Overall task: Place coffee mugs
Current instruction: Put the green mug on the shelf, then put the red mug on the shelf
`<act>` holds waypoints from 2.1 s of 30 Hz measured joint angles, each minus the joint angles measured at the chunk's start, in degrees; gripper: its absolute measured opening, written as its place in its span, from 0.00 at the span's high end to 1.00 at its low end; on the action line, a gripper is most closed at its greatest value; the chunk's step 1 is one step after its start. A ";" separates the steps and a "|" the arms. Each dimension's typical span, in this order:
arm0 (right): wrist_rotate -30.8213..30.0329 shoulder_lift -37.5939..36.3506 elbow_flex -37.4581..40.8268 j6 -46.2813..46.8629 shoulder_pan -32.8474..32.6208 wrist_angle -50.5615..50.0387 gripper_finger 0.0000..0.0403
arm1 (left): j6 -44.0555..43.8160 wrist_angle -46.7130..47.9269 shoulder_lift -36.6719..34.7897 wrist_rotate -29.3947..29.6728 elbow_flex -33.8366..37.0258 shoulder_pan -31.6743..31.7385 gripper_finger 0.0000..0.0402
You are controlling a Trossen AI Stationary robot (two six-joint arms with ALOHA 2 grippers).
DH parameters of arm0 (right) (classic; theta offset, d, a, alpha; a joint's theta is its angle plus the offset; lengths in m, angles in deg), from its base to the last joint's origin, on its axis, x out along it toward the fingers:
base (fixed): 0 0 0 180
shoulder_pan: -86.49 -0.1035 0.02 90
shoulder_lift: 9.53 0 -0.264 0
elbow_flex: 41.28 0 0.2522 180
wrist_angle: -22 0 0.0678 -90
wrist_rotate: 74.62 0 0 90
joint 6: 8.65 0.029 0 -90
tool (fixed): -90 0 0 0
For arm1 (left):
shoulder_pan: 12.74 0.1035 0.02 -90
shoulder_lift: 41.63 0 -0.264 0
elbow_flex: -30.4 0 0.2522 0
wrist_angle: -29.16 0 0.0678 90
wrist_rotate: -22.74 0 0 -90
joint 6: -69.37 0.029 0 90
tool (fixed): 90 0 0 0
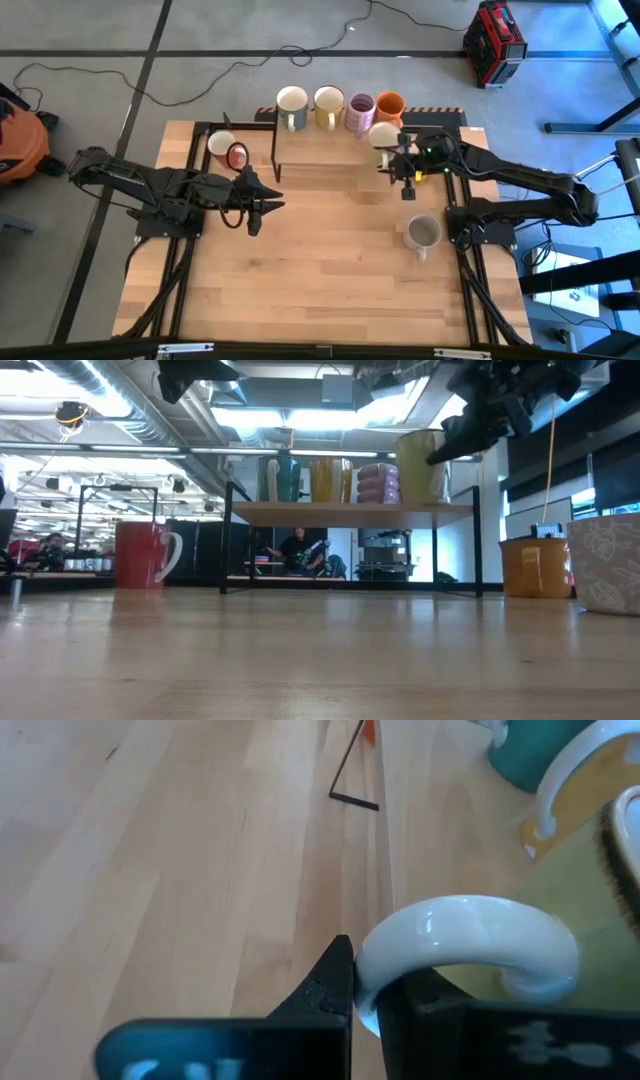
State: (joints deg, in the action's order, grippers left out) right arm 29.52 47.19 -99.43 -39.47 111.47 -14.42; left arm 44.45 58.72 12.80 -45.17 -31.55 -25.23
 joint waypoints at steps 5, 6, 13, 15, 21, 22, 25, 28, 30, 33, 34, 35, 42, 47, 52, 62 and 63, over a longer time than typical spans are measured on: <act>0.53 0.36 -0.09 -0.08 2.28 0.17 0.98 | -0.01 -0.01 0.00 0.00 0.00 0.00 0.71; 0.71 0.39 -0.09 0.00 2.75 0.27 0.98 | -0.01 -0.01 0.00 0.00 0.00 0.00 0.71; 4.38 0.41 -0.09 0.07 6.01 0.32 0.98 | -0.03 -0.03 -0.02 -0.04 0.00 0.00 0.71; 4.88 0.41 -0.07 0.14 6.66 0.28 0.97 | -0.04 -0.02 0.00 -0.04 0.00 0.00 0.71; 4.07 0.41 0.00 3.42 6.59 -0.01 0.92 | -0.12 -0.10 -0.01 -0.09 0.00 0.00 0.71; 3.99 0.41 0.00 3.84 6.59 -0.08 0.92 | -0.22 -0.10 0.00 -0.09 0.00 0.00 0.71; 3.22 0.41 0.00 5.51 6.59 -0.41 0.89 | -0.20 -0.12 -0.01 -0.09 0.00 0.00 0.71; 2.85 0.40 0.07 7.28 6.59 -0.79 0.85 | -0.20 -0.12 0.00 -0.09 0.00 0.00 0.71; 2.80 0.05 0.11 8.17 6.59 -1.12 0.81 | -0.22 -0.12 0.00 -0.09 0.00 0.00 0.71; 1.67 -0.43 0.11 8.22 6.54 -1.76 0.74 | -0.20 -0.12 0.00 -0.09 0.00 0.00 0.71; 0.89 -0.67 0.13 8.30 6.54 -2.17 0.72 | -0.20 -0.12 0.00 -0.09 0.00 0.00 0.71; 0.38 -0.92 0.13 8.51 6.54 -2.34 0.70 | -0.20 -0.12 0.00 -0.09 0.00 0.00 0.71; -2.03 -6.26 0.13 10.09 6.54 -6.27 0.63 | -0.18 -0.14 0.00 -0.11 0.00 0.00 0.71; -4.63 -11.68 0.13 10.51 6.54 -11.24 0.62 | 0.03 -0.14 -0.02 -0.09 0.00 0.00 0.71; -6.07 -17.50 0.13 13.67 6.54 -11.92 0.62 | 0.06 -0.13 -0.02 1.66 0.00 0.00 0.71; -1.49 -20.60 -5.44 30.27 6.52 -16.67 0.62 | -3.27 6.30 -1.81 0.24 -1.66 6.44 0.59; -0.63 -20.61 -5.75 31.70 6.50 -16.70 0.62 | -3.43 7.47 -2.39 -0.22 -2.82 7.39 0.58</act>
State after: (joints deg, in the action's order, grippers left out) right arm 28.89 26.57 -105.18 -7.77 117.97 -31.12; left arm 41.02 66.19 10.42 -45.39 -34.37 -17.84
